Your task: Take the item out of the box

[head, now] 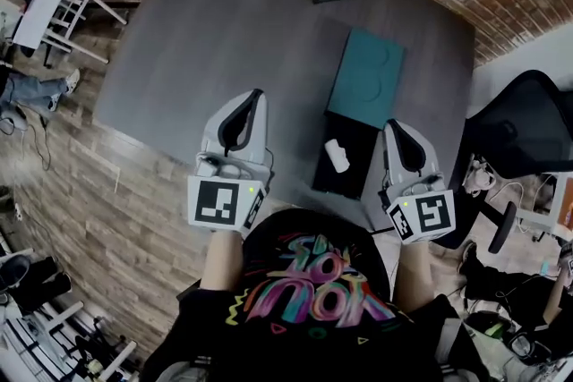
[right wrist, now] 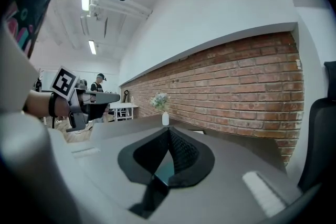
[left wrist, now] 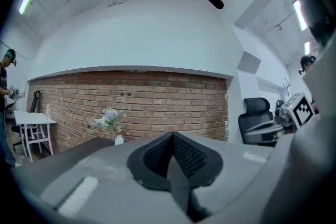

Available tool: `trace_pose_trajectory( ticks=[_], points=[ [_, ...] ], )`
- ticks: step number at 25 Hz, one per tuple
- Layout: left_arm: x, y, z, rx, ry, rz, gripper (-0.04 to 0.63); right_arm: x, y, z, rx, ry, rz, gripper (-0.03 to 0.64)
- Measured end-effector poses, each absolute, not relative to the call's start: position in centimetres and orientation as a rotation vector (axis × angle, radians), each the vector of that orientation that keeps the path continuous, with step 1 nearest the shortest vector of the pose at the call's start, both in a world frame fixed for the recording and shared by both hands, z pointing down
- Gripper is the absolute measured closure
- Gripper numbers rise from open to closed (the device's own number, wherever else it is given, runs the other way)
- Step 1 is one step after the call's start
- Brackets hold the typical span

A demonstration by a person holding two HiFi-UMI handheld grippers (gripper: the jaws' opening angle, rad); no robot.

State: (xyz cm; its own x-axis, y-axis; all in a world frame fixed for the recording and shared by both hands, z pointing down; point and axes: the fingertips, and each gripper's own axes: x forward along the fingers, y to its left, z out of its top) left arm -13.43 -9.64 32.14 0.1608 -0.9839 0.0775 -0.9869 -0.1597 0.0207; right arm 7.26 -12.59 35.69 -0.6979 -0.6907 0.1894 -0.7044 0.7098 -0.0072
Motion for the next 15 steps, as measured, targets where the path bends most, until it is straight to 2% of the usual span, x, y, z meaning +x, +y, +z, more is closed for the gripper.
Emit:
trace_pose_trajectory(
  ticks=[15],
  points=[
    [-10.7,-14.8,30.5,2.537,-1.8,0.081,0.595,9.5,-14.0,35.0,1.321,-2.661,0.137,0.615]
  ],
)
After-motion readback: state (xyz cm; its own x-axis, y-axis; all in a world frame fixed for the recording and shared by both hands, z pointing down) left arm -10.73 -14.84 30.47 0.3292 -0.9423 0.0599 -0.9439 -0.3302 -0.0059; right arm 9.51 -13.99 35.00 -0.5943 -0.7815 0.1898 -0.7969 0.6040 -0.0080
